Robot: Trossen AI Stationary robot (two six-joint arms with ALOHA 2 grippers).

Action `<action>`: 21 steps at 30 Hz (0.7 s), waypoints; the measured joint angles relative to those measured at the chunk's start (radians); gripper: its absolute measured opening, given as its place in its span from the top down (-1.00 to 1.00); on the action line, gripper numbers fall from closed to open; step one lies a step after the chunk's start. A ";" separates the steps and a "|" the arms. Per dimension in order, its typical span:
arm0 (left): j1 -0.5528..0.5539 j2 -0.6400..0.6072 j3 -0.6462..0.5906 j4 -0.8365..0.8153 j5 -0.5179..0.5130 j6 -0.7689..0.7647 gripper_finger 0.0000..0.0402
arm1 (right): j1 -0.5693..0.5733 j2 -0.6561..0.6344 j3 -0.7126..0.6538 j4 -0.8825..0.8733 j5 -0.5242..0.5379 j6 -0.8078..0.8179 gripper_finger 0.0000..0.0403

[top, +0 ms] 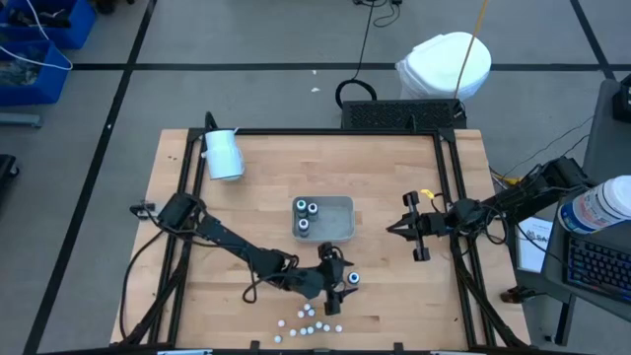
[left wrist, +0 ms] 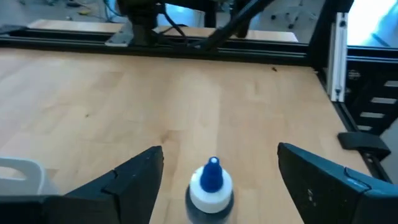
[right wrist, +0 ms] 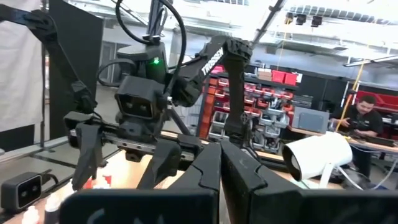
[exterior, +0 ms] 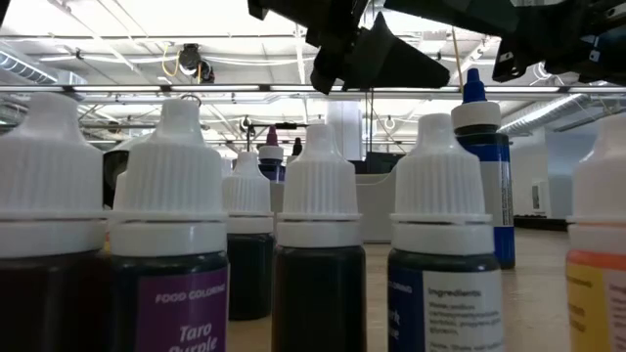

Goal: Pick & Place food coloring
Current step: Put the large blue food coloring bottle into the gray bin

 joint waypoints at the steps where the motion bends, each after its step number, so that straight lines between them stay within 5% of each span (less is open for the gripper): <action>1: 0.001 0.000 0.000 -0.004 0.007 0.001 -0.57 | 0.000 0.000 0.000 0.000 0.000 -0.001 0.99; 21: 0.040 0.057 -0.001 -0.011 0.103 0.045 -0.49 | 0.000 0.000 0.000 -0.007 -0.002 -0.002 0.99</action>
